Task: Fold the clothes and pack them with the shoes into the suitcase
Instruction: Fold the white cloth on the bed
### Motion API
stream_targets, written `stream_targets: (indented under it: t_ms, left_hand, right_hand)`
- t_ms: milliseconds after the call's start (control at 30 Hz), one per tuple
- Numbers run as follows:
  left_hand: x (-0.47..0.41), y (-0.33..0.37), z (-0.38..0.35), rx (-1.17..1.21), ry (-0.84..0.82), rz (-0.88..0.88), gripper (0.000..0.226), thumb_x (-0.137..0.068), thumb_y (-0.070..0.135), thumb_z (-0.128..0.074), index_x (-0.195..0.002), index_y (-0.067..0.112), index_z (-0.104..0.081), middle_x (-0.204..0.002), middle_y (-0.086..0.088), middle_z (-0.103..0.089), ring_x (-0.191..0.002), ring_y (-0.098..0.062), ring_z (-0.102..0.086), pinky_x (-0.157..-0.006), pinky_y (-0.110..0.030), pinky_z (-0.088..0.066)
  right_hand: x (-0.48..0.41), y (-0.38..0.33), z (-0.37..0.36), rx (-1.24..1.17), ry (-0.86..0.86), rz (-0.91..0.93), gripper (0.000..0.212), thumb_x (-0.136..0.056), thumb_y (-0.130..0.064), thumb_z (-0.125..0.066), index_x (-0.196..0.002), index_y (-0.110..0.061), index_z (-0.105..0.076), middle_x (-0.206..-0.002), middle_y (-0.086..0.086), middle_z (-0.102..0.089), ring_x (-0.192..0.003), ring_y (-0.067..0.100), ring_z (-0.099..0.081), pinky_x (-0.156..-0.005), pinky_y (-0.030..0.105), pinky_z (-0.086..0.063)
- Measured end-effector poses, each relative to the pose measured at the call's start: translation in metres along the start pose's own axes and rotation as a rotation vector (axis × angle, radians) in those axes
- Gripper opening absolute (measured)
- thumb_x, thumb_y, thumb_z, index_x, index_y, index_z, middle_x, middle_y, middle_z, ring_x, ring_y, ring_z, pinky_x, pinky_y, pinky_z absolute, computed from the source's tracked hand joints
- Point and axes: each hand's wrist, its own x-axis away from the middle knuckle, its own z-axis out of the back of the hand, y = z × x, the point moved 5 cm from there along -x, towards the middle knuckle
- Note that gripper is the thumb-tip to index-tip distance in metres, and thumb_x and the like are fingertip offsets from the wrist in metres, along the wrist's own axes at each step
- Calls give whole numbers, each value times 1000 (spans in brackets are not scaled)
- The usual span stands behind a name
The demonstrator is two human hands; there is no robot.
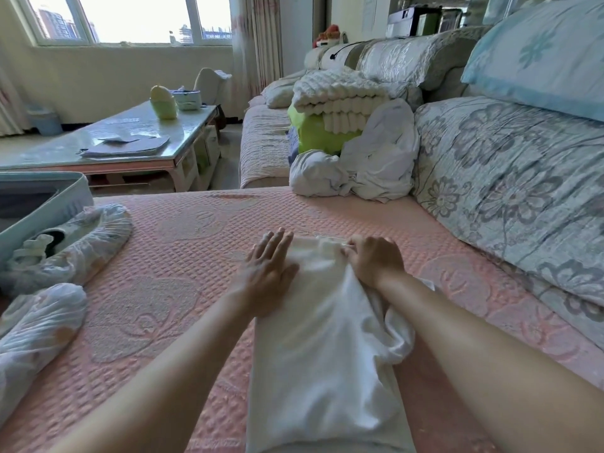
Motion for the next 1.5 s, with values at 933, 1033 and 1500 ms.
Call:
stream_targets:
  t_ms: [933, 1033, 1500]
  left_hand:
    - [52, 159, -15, -39, -325, -255, 75, -93, 68, -39, -156, 41, -10, -166, 2, -2, -152, -19, 2, -123, -43, -4]
    - [63, 165, -17, -109, -426, -331, 78, -89, 76, -39, -155, 48, -9, -166, 0, 1, -152, -22, 8, -122, -51, -1]
    - [56, 194, -40, -145, -224, -339, 110, -68, 89, -29, -158, 28, -10, -164, 4, -12, -152, -18, -6, -123, -43, -4]
  right_hand:
    - [110, 106, 75, -219, -541, -102, 11, -75, -36, -82, -74, -27, -75, -81, -10, -73, -81, 8, -68, -69, 24, -54]
    - [124, 121, 74, -124, -646, -138, 18, -75, -37, -83, -86, -24, -78, -88, -7, -75, -87, 13, -70, -77, 28, -56]
    - [77, 104, 33, 103, -323, -24, 40, -101, -39, -49, -139, -27, -54, -142, 5, -55, -132, 26, -47, -111, 41, -30]
